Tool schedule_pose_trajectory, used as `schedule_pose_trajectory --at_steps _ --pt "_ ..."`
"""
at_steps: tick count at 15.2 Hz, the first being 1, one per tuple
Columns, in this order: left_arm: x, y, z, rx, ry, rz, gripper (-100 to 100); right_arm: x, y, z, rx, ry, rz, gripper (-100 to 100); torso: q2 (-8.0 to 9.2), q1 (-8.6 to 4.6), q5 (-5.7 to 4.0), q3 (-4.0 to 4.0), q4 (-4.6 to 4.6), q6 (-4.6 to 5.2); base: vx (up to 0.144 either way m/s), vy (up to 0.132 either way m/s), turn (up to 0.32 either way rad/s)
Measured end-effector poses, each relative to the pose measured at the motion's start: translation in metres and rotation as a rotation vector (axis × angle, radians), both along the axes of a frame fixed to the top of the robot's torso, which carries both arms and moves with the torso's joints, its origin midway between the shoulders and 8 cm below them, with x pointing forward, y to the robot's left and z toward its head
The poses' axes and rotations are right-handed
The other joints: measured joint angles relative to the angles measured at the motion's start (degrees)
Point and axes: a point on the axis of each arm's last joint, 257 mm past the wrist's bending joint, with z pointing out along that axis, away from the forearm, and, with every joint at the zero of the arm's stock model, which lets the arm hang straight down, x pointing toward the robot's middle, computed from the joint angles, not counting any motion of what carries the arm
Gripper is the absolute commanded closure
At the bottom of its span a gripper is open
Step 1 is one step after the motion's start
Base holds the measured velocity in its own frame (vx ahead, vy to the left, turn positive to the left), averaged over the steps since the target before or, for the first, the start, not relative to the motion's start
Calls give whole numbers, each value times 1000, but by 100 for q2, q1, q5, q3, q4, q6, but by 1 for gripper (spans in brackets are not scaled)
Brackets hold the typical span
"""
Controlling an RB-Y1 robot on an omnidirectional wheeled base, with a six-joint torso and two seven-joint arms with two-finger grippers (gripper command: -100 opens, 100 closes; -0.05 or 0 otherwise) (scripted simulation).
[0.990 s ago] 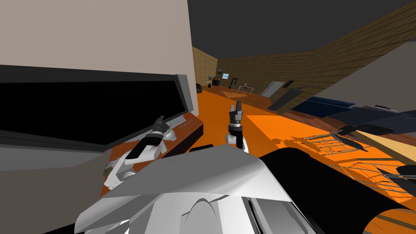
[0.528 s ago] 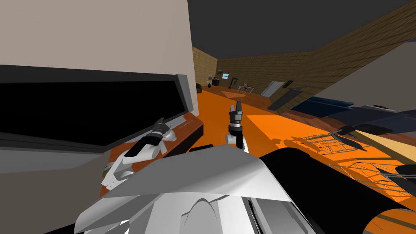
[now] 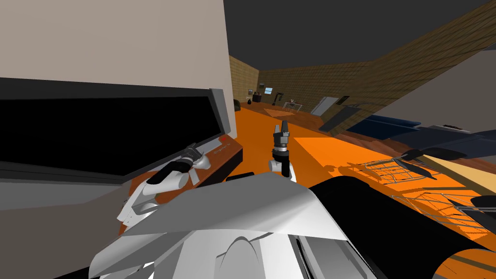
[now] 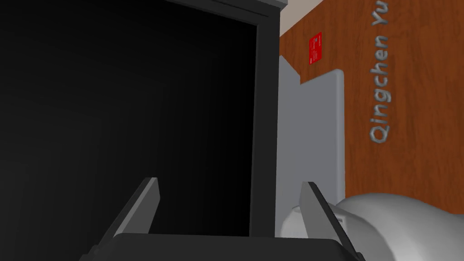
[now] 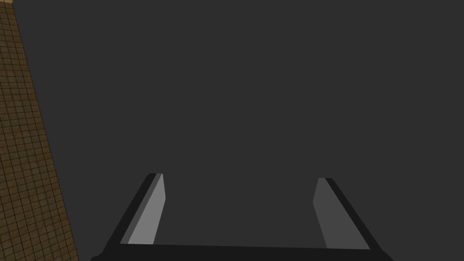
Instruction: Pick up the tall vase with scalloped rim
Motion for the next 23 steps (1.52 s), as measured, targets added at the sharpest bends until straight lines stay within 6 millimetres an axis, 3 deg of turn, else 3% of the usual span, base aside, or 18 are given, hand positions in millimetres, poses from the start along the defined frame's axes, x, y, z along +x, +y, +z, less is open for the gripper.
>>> schedule_pose_trajectory --at_steps 23 --pt "-39 24 -73 -232 370 154 -100 0 0 0 0 0 0 0 2 -1 0 1 0 0 15 13 -7"
